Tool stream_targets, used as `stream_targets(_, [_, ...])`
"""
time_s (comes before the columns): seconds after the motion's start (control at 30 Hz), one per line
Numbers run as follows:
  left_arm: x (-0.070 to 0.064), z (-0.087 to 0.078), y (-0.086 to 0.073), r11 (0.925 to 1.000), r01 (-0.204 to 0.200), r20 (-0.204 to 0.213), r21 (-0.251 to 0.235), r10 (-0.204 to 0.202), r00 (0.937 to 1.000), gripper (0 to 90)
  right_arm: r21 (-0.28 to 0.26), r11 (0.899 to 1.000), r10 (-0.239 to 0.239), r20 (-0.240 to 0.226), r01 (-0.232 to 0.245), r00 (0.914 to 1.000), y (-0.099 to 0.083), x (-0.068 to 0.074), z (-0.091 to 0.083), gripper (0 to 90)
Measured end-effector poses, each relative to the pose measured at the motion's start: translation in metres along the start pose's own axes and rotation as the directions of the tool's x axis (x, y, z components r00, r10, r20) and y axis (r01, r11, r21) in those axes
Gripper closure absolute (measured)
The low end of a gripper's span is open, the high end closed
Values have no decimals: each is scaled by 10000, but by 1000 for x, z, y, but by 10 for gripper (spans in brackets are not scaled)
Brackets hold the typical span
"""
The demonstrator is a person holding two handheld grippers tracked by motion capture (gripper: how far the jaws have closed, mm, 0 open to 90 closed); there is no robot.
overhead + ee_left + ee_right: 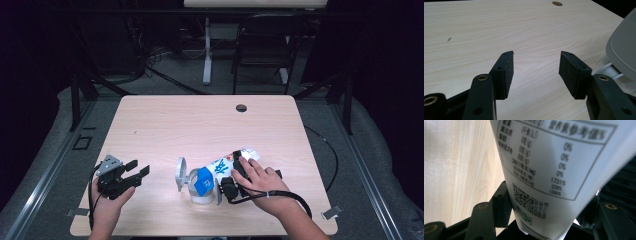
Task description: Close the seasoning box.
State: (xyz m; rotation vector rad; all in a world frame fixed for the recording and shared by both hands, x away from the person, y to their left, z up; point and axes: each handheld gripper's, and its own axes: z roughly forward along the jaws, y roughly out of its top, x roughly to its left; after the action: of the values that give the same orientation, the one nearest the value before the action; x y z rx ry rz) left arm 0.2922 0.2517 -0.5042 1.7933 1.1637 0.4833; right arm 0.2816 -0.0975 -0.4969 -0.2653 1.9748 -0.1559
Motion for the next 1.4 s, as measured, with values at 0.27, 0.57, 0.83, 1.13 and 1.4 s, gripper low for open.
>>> stream_targets(0.27, [0, 0, 0, 10000, -21, -7, 10, 21, 10000, 458, -14, 10000, -20, 33, 20, 10000, 0, 0, 0, 415])
stream_targets(0.57, [0, 0, 0, 10000, 8, -8, -1, -8, 10000, 458, -26, 10000, -67, 17, 67, 10000, 0, 0, 0, 416])
stream_targets(0.83, [0, 0, 0, 10000, -13, -10, 22, 13, 10000, 458, -30, 9999, -114, 30, 114, 9999, -1, -1, -1, 417])
stream_targets(1.13, [0, 0, 0, 10000, -6, -22, 4, 6, 10000, 458, -34, 9999, -122, 29, 122, 9999, -1, -1, -1, 419])
stream_targets(1.4, [0, 0, 0, 10000, -5, -23, 11, 5, 10000, 458, -79, 9999, -120, 20, 121, 9999, -2, -1, -1, 419])
